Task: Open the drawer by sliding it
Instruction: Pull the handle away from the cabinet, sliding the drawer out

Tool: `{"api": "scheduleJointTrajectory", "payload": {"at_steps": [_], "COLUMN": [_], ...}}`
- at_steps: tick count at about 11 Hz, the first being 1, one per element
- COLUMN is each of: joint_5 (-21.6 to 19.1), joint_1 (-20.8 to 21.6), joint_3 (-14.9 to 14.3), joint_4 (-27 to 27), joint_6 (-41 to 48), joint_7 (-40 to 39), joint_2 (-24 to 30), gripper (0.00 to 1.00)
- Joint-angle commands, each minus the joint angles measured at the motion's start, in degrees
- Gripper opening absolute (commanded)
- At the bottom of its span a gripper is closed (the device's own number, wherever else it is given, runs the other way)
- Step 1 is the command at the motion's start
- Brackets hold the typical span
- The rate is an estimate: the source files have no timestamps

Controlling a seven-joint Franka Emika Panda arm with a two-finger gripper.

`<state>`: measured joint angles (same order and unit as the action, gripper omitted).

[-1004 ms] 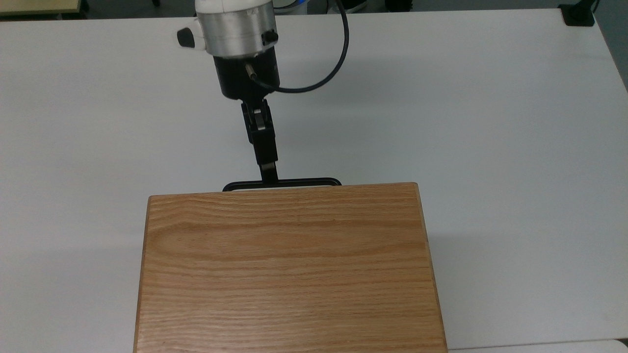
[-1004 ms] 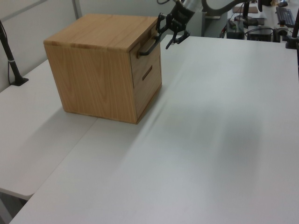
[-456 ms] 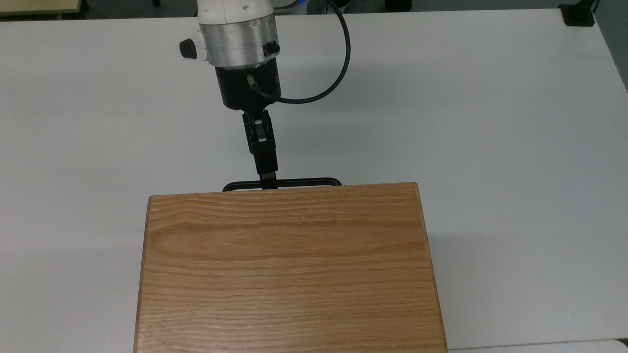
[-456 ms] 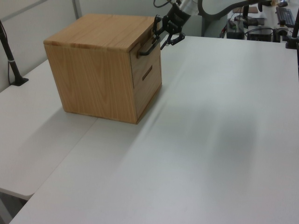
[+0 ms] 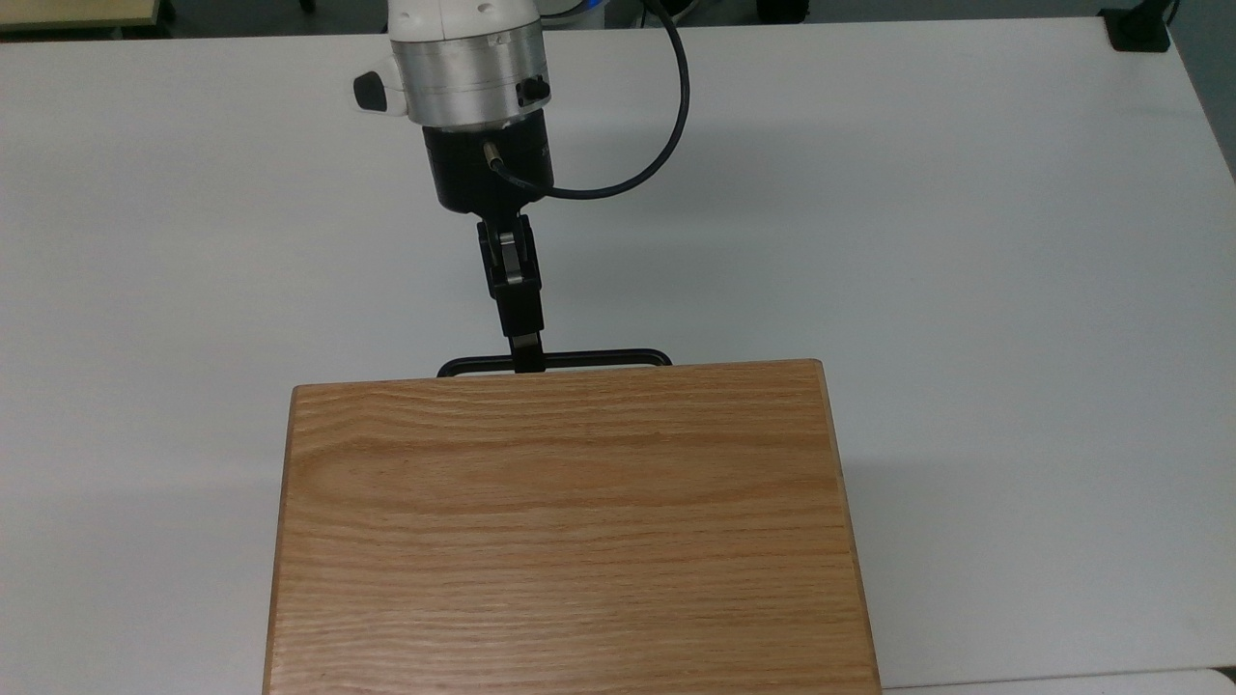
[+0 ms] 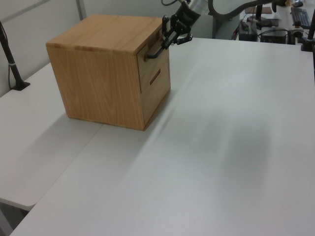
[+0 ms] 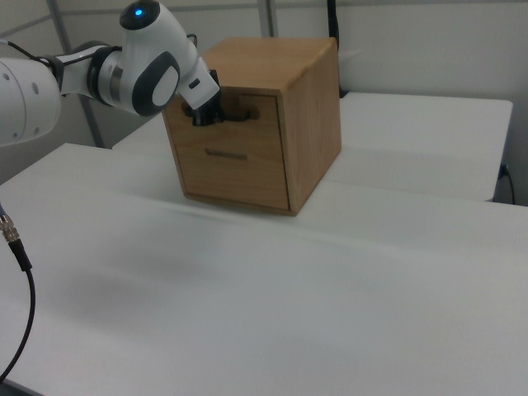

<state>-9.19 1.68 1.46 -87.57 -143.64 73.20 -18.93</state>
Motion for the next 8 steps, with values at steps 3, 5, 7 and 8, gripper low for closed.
{"api": "scheduleJointTrajectory", "payload": {"at_steps": [3,5,7,8], "joint_5": [-0.1,-0.1,0.5,0.7], "joint_1": [1.0,1.0,0.9,0.8], "joint_3": [-0.1,-0.1,-0.1,-0.1], "joint_4": [-4.4,-4.4,-5.1,-5.1], "joint_6": [8.3,13.9,19.8,23.5], "joint_7": [-5.1,-6.0,-7.6,-9.3], "joint_2": [5.4,7.0,8.3,8.9], "gripper": [0.00,0.00,0.00,0.00]}}
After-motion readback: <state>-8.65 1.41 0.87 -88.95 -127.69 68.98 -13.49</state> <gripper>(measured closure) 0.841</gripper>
